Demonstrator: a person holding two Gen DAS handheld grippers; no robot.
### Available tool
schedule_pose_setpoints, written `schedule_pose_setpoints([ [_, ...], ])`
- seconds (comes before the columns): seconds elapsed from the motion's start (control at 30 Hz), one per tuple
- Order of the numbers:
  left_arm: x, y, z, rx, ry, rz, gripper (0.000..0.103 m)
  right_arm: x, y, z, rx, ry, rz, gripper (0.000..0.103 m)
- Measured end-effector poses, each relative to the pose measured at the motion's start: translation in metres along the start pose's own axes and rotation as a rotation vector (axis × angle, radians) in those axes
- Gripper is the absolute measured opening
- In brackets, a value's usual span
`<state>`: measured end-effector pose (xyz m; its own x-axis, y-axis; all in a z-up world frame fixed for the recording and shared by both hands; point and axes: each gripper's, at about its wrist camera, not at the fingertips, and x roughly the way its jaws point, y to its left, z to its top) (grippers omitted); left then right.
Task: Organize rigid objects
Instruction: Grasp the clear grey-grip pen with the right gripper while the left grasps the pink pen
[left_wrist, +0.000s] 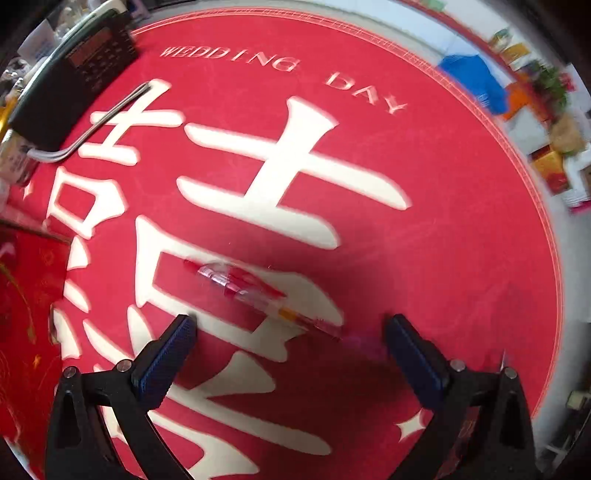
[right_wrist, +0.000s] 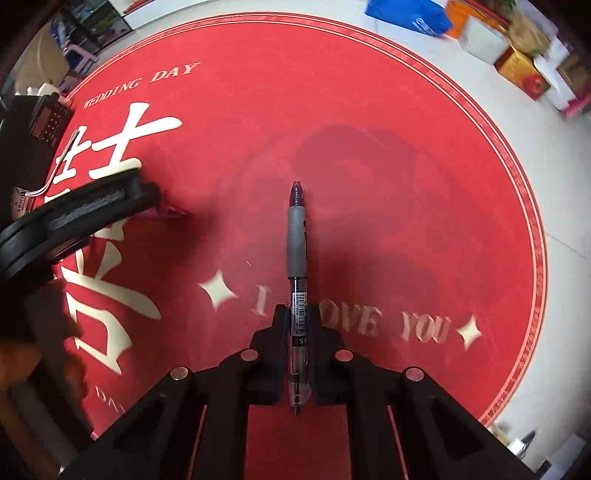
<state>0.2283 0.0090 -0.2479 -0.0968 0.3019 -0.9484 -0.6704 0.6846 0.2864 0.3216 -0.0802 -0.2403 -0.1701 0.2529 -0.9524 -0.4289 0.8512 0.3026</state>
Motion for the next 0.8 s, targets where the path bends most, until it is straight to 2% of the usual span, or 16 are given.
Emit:
schedule_pose_setpoints([
  [0.03, -0.002, 0.001, -0.002, 0.010, -0.009, 0.026, 0.103, -0.003, -0.003, -0.003, 0.005, 0.000, 0.005, 0.011],
  [0.13, -0.012, 0.008, -0.016, 0.124, -0.083, 0.134, 0.103, -0.008, -0.006, -0.011, 0.009, 0.006, 0.024, 0.011],
  [0.2, -0.014, 0.019, -0.022, 0.144, -0.092, 0.130, 0.103, -0.005, -0.005, -0.016, 0.000, 0.010, 0.021, 0.011],
  [0.33, -0.012, 0.034, -0.027, 0.008, -0.053, 0.061, 0.103, 0.007, -0.001, -0.026, 0.009, 0.042, 0.036, 0.011],
  [0.43, -0.010, 0.042, -0.035, -0.166, -0.028, 0.005, 0.103, 0.005, -0.005, -0.030, 0.010, 0.043, 0.041, 0.011],
  [0.53, -0.011, 0.044, -0.044, -0.321, -0.006, 0.024, 0.103, 0.000, -0.017, -0.036, 0.006, 0.042, 0.038, 0.011],
  [0.63, -0.011, 0.039, -0.051, -0.403, 0.041, 0.024, 0.103, -0.009, -0.032, -0.038, 0.005, 0.044, 0.033, 0.011],
  [0.7, -0.013, 0.024, -0.055, -0.343, 0.044, 0.019, 0.103, -0.014, -0.032, -0.039, 0.008, 0.045, 0.033, 0.011],
  [0.8, -0.016, -0.015, -0.059, 0.007, 0.004, -0.012, 0.103, -0.023, -0.033, -0.037, 0.011, 0.038, 0.032, 0.011],
])
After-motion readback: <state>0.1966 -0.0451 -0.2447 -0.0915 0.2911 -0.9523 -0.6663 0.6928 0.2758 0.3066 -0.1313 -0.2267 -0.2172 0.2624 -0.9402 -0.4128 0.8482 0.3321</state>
